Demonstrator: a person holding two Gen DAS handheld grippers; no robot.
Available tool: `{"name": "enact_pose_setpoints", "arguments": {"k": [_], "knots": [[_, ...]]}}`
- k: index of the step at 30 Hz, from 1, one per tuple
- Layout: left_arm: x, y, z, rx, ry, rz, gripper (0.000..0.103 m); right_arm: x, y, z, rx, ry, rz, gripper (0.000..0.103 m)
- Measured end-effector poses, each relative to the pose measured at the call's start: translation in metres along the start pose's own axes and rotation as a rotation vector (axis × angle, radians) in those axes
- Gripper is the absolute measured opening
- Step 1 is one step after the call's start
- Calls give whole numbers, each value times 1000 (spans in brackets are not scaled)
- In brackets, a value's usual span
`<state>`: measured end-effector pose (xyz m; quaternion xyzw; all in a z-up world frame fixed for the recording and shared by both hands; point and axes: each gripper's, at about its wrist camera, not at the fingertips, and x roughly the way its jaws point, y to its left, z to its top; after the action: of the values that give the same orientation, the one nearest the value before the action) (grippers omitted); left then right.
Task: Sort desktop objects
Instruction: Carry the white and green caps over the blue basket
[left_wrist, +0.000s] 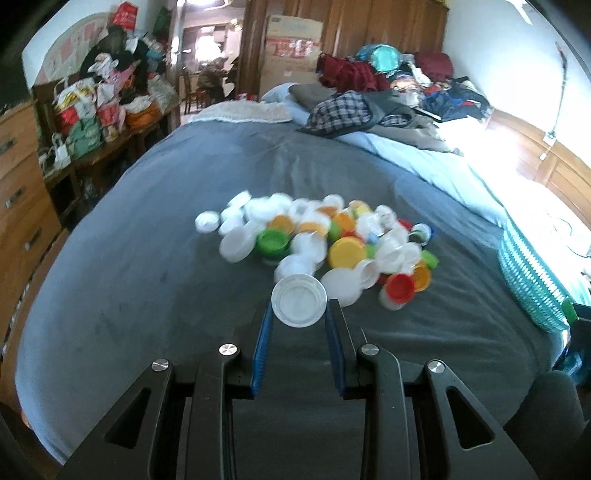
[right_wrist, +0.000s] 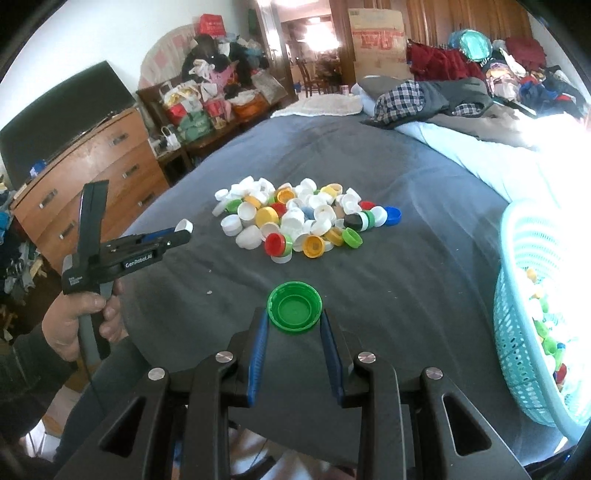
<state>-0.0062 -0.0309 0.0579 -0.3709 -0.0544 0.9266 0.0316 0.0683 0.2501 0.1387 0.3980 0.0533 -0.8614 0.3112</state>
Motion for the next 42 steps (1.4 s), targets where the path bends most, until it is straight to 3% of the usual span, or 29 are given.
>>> {"name": "enact_pose_setpoints", "arguments": {"k": [10,27,35,42], "knots": [[-1,-64,34,69,17,-38,24,-40,-56,-2,67,-59,-115,31],[19,-270,93,306,22,-283,24,-115,-171,16,174,-168,-344,31],[30,-347,100,398,45,-343,24,-129,-207,8,211,-165,-384,31],[30,-384,103,447,47,-362,24,-133,-228,0,249,-168,-390,31]]}}
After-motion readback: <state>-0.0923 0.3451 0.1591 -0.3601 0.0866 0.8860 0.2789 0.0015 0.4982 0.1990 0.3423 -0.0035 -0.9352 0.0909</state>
